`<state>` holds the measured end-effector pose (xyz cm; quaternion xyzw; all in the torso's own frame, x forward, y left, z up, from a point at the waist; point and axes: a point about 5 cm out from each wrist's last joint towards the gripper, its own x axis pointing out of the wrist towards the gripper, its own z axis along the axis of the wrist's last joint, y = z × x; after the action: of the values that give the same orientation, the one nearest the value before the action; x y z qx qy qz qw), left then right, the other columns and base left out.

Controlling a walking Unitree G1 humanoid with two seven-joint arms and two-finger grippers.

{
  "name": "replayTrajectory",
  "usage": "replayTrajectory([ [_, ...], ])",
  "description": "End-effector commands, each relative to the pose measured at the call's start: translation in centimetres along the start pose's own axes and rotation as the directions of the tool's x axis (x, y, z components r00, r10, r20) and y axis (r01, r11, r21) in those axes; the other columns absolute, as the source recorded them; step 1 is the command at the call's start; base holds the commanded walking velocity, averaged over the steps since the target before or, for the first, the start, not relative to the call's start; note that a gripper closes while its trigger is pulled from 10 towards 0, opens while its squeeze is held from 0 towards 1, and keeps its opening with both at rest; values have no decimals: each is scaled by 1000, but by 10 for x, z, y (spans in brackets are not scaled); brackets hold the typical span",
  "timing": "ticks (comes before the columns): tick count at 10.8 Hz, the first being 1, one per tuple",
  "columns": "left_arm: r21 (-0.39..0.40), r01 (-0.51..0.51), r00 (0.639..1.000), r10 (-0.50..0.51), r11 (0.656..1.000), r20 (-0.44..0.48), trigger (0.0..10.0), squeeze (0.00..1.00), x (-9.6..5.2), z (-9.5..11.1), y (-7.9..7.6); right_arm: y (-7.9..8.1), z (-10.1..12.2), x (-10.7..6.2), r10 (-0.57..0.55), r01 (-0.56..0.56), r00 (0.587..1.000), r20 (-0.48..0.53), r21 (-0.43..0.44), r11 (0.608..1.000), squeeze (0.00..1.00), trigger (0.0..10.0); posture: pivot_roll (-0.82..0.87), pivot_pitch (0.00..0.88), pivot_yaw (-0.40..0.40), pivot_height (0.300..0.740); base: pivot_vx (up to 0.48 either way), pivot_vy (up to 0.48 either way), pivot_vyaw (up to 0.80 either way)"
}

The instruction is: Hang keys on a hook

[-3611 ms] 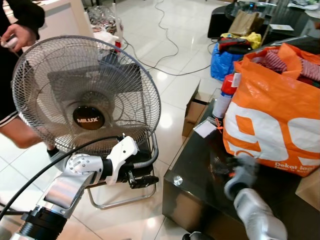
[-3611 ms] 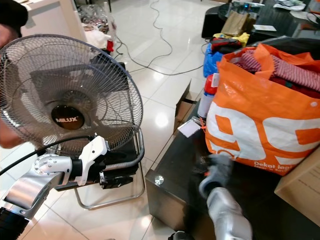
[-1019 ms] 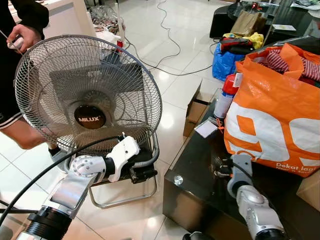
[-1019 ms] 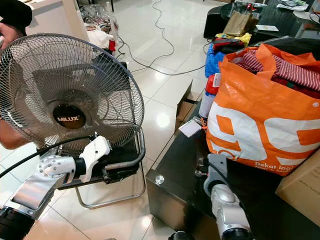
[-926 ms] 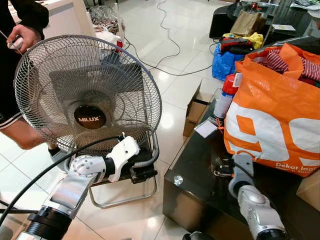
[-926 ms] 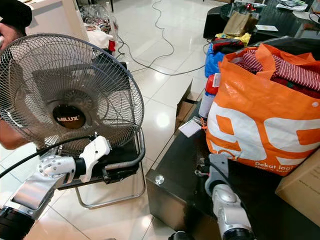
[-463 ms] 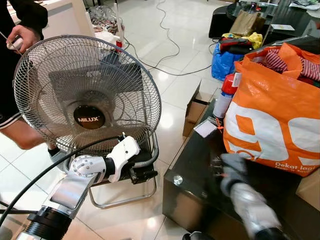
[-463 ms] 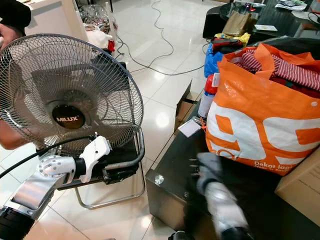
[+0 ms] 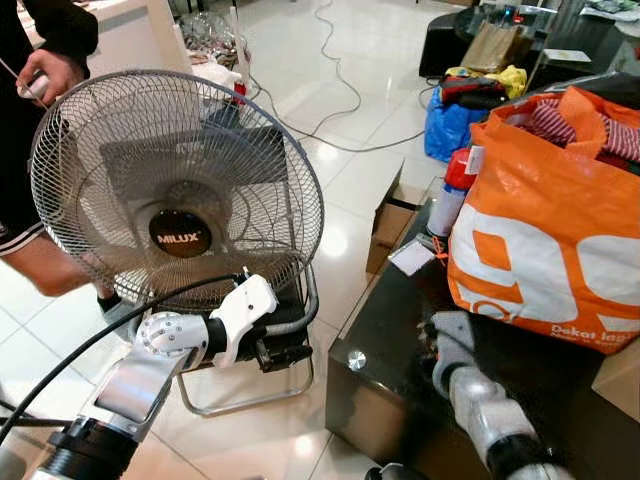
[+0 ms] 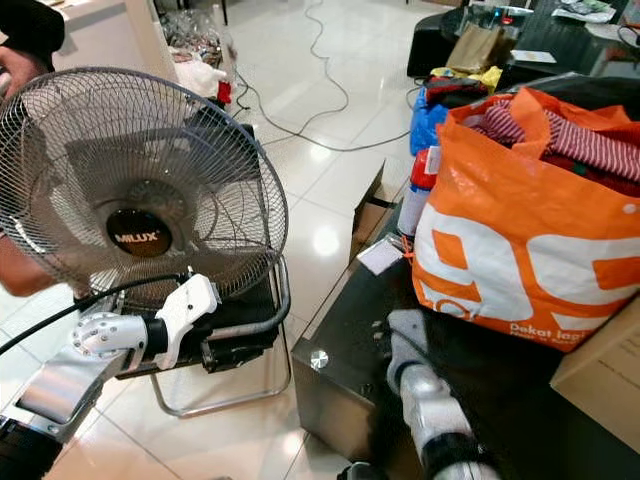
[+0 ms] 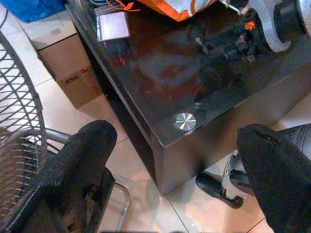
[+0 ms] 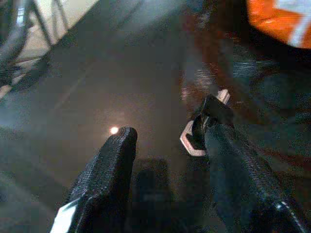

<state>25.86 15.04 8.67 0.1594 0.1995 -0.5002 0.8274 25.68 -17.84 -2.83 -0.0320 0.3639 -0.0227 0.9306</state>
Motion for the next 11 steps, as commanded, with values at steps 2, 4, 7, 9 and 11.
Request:
replayTrajectory([
  [2, 4, 12, 1000, -12, 1000, -13, 10000, 0, -5, 0, -1, -2, -1, 1, -35, 35, 999, -7, 19, 999, 0, 10000, -60, 0, 36, 740, 0, 0, 0],
  [4, 5, 18, 1000, -18, 1000, -17, 10000, 0, -5, 0, -1, -1, -3, 3, -66, 67, 998, -21, 10, 998, 0, 10000, -59, 0, 39, 740, 0, 0, 0],
  [7, 5, 24, 1000, -24, 1000, -19, 10000, 0, -4, 1, -2, 1, -9, 4, -69, 69, 996, -49, -1, 998, 0, 0, -61, 0, 41, 740, 0, 0, 0],
  [9, 5, 25, 1000, -25, 1000, -18, 10000, 0, -4, 1, -2, 2, -12, 4, -53, 52, 997, -55, -13, 999, 0, 0, -60, 0, 39, 740, 0, 0, 0],
  [11, 3, 26, 1000, -26, 1000, -17, 10000, 0, -3, 1, -2, 0, -14, 4, -50, 49, 997, -61, -21, 999, 0, 0, -60, 0, 39, 740, 0, 0, 0],
])
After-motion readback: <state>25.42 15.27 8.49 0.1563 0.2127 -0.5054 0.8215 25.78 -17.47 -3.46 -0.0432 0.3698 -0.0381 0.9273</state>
